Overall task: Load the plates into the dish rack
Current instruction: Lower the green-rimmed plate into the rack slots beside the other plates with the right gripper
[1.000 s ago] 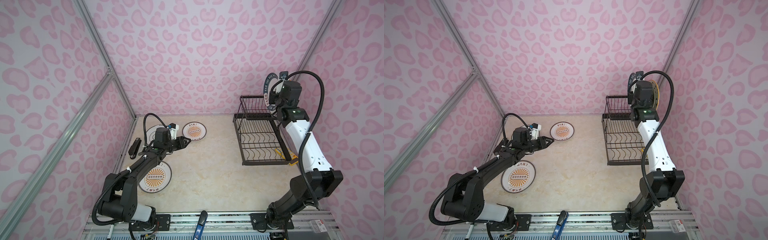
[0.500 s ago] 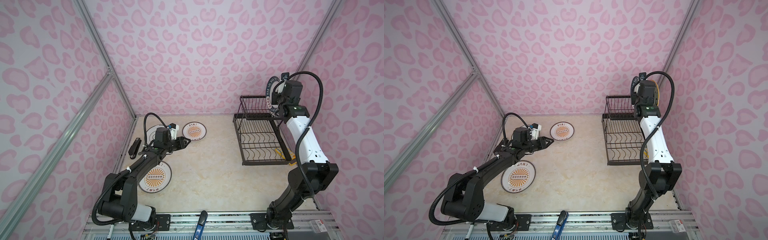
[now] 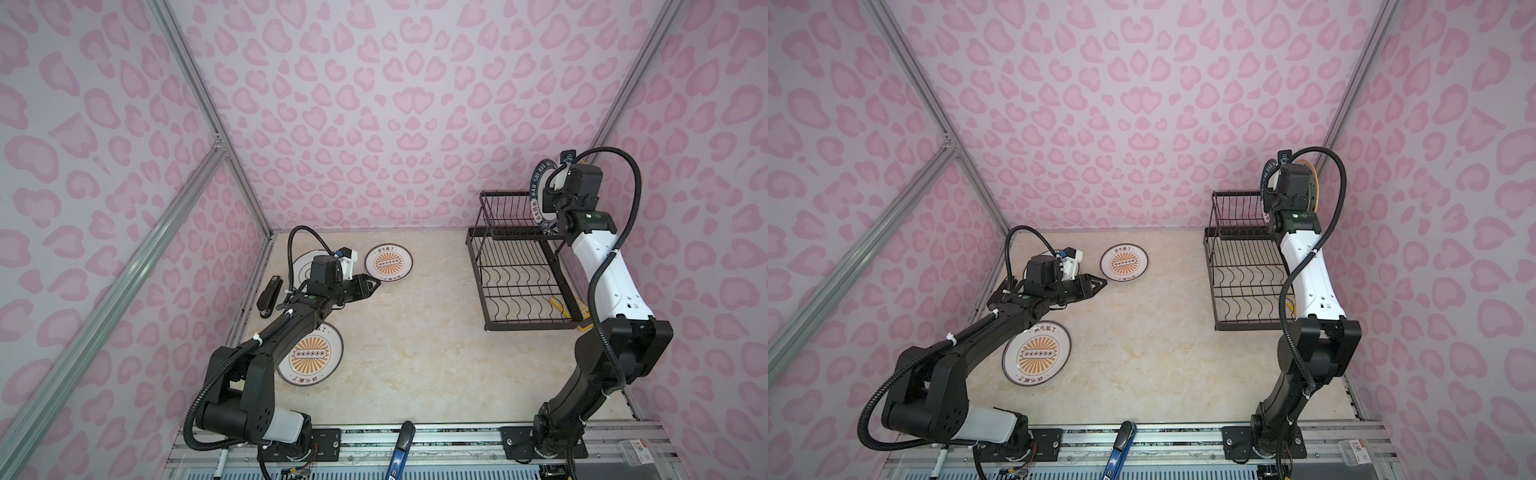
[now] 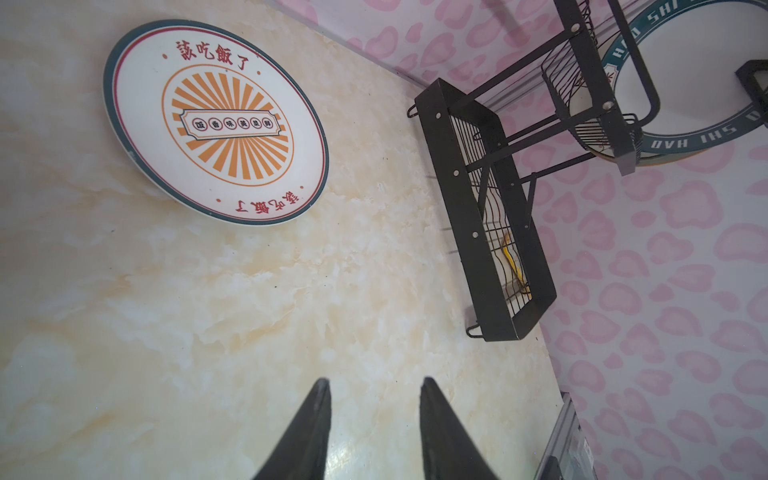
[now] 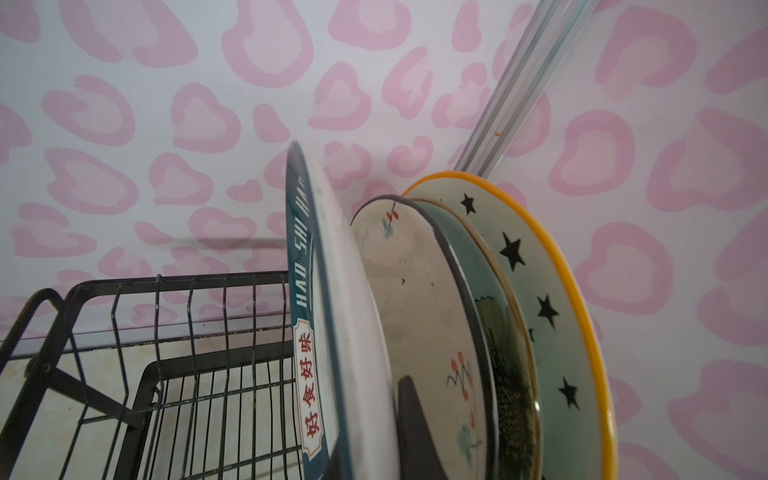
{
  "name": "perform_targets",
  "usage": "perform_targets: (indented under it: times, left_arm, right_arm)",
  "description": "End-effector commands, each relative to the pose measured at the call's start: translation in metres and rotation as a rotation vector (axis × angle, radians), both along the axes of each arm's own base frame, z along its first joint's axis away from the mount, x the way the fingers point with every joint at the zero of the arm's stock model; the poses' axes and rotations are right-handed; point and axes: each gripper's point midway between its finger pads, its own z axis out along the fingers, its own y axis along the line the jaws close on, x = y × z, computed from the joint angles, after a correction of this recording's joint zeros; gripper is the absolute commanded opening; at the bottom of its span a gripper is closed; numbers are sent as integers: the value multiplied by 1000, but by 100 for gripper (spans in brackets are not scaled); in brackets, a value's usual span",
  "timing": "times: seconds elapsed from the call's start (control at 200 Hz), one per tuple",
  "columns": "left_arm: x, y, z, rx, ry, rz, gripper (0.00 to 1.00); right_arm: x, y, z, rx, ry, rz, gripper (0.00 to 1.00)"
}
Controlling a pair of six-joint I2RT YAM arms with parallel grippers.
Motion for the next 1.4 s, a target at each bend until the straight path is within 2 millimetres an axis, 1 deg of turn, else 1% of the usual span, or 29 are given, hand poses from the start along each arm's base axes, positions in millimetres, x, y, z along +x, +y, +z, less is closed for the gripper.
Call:
perform_targets:
  times: [0.0,0.505,0.85,0.95,1.06,1.245,1.395]
  left_arm:
    - [2,1,7,11,-26,-2,39]
    - [3,1,5,19,-21,-1,40]
    - [1,2,4,26,-19,1,40]
    - [2,2,5,25,-22,1,40]
    - [1,1,5,22,-18,-5,40]
    - [1,1,4,22,-18,-5,40]
    - [2,2,6,24,-22,-3,40]
  right_arm:
    - [7,-1,3,2,-40,0,0]
    - [17,-4,-23,18,15,-12,0]
    - [19,-2,-35,39,44,-3,0]
    - [19,-1,-35,43,45,-2,13]
    - [17,-2,-32,43,40,-4,23]
    - [15,-2,-29,40,35,-5,33]
    - [11,-2,-20,36,19,-5,40]
